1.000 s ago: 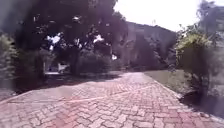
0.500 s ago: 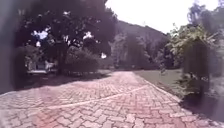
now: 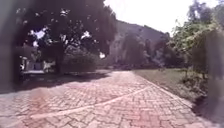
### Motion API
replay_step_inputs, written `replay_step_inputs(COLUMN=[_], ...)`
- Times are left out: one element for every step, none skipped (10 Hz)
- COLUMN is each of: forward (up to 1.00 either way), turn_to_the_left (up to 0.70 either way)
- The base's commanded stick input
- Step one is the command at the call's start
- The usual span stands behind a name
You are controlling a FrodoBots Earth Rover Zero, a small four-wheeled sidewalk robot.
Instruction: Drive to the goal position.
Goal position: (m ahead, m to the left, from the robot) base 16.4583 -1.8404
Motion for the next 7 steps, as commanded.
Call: replay_step_inputs(forward=[0.7, 0.7, 0.7, 0.7, 0.7, 0.7, 0.7], turn_to_the_left=[0.0, 0.0, 0.0, 0.0, 0.0, 0.0, 0.0])
